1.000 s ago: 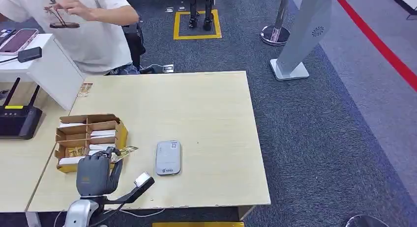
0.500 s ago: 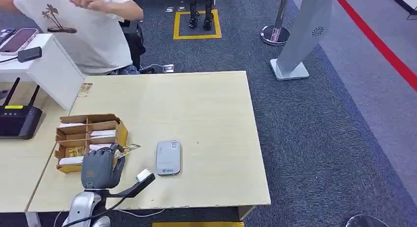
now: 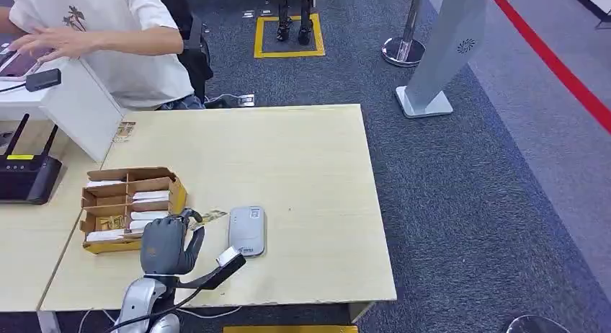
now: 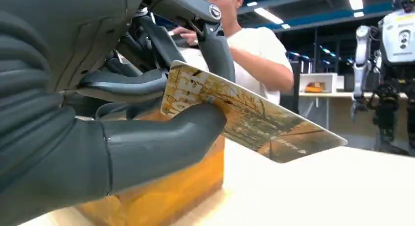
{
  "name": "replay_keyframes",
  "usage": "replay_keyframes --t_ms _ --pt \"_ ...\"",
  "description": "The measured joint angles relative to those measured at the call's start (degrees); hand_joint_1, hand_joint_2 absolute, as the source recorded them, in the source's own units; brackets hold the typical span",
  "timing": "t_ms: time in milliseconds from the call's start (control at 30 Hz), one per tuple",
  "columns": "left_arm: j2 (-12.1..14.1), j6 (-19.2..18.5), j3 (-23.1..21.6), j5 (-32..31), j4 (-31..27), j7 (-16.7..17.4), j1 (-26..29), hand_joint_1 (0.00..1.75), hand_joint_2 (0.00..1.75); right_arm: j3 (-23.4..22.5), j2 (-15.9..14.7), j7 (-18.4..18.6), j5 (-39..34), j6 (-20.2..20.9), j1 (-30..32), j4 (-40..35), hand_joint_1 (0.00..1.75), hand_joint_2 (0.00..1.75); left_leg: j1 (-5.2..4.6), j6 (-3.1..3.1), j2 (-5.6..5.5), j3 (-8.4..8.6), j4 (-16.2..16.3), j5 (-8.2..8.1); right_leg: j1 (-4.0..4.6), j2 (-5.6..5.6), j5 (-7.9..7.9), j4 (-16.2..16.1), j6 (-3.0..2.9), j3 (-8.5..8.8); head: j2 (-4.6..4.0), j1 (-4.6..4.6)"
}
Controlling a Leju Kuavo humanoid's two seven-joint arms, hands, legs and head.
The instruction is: Pass the card to the sensor for recognition and then transmit it.
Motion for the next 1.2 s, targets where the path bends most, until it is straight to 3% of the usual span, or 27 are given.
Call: replay_keyframes --t_ms 267,700,1200 --pt "-1.07 0.26 -0.98 0.22 2.12 0.46 0.10 1.75 1.75 0.07 0.00 0.02 0.00 0.00 0.00 0.00 0.00 0.00 0.00 0.00 0.00 0.00 0.00 0.00 0.00 0.00 0.00 0.00 0.00 0.00 -0.02 0.00" --pt "-3.43 1.75 -1.05 -2.65 11.17 3.65 -0.28 1.75 1.75 0.50 -0.04 0.00 0.02 -0.20 -0.06 0.00 0.00 0.00 0.00 0.00 0.00 0.00 0.00 0.00 0.00 0.00 0.00 0.00 0.00 0.00 0.00 0.00" --pt "-5.46 3.10 -1.05 -2.10 15.95 3.48 -1.76 1.75 1.75 1.77 -0.07 0.24 0.17 0.00 -0.13 0.00 0.00 0.00 0.00 0.00 -0.03 0.00 0.00 0.00 0.00 -0.04 0.00 0.00 0.00 0.03 0.00 0.00"
